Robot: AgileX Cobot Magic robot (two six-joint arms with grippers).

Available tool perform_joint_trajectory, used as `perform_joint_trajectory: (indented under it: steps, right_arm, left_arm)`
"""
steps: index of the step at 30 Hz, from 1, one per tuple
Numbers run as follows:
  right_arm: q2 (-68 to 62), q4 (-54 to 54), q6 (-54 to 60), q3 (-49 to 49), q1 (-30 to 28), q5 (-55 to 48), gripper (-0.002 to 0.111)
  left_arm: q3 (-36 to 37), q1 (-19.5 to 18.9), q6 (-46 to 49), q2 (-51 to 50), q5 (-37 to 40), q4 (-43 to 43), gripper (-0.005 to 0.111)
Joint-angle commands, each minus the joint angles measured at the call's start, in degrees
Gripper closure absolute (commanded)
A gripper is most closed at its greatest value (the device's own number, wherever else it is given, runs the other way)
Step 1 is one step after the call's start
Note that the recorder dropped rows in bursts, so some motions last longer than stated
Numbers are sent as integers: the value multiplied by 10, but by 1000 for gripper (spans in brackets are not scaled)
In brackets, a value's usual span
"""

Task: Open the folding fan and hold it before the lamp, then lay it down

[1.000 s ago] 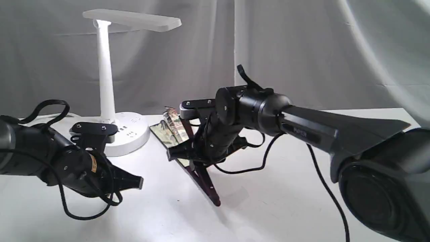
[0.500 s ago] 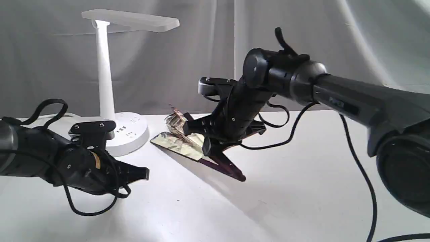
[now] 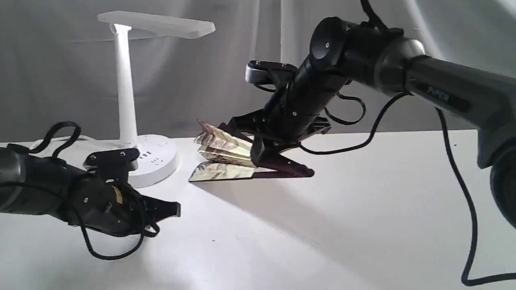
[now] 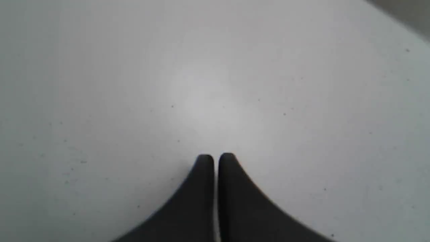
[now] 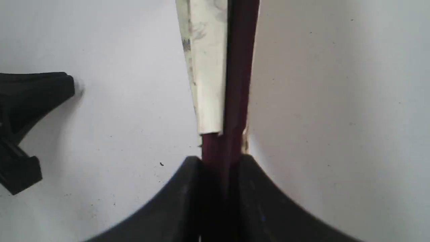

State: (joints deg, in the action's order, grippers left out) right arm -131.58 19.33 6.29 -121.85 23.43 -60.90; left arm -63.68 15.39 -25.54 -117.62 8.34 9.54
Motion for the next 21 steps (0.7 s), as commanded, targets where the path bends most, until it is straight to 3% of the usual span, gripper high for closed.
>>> perform_joint_trajectory:
  steps: [1,6,9,13,21]
  right_arm:
    - [14,-5,8,-3,-9,-2,108]
    - [14,87,30,-3,-37,-8,108]
    - [12,88,43,0,-47,-9,108]
    - [12,14,63,45,-43,72,108]
    - [12,-8,156,201,-40,252,108]
  left_arm:
    - [2,-1,3,24,9,-4,107]
    - [2,2,12,41,7,-44,107]
    - [2,8,23,42,0,-50,107]
    - [3,8,23,42,-4,-48,107]
    - [3,8,35,42,-5,-46,107]
